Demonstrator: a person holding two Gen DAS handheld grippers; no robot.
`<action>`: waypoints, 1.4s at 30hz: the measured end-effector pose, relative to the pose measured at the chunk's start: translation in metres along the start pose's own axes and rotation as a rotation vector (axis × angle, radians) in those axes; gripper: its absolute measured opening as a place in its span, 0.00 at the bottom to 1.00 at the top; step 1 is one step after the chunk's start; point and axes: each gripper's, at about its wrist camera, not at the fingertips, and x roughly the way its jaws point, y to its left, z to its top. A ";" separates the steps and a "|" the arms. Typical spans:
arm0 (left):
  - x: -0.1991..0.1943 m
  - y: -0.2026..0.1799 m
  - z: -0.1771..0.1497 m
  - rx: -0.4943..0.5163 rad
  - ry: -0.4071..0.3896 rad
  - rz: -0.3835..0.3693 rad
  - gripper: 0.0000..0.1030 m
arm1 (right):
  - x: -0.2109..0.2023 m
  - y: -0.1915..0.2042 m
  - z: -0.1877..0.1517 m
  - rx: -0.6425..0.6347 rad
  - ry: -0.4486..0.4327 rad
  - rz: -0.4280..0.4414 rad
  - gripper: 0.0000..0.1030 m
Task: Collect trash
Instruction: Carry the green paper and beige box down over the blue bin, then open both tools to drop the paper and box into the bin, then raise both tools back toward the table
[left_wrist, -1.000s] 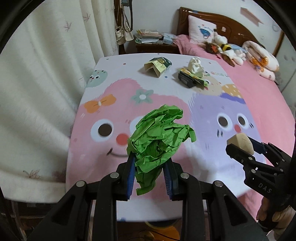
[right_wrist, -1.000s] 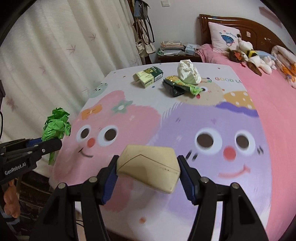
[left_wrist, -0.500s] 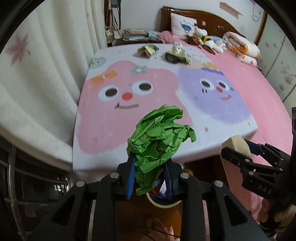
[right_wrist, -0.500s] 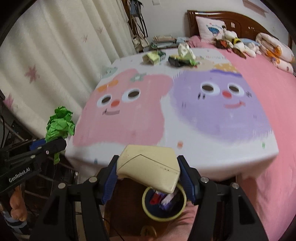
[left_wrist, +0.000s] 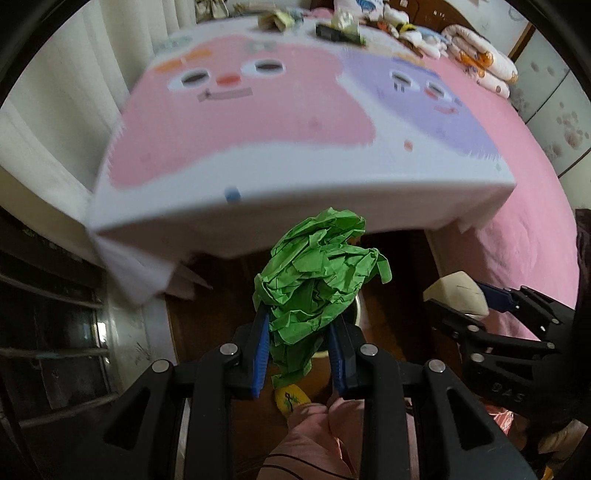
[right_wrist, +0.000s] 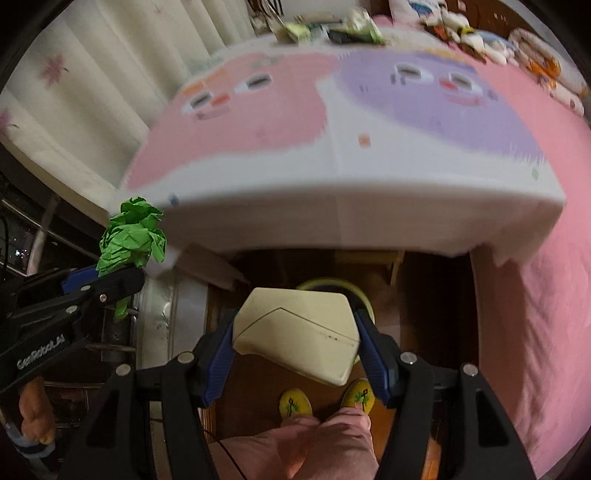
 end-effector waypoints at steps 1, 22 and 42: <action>0.012 -0.003 -0.005 0.002 0.013 0.000 0.25 | 0.009 -0.003 -0.004 0.009 0.011 -0.001 0.60; 0.254 -0.014 -0.038 -0.065 0.155 -0.013 0.38 | 0.269 -0.096 -0.055 0.350 0.201 0.099 0.61; 0.218 -0.002 -0.030 -0.105 0.093 0.053 0.85 | 0.240 -0.095 -0.040 0.324 0.173 0.096 0.74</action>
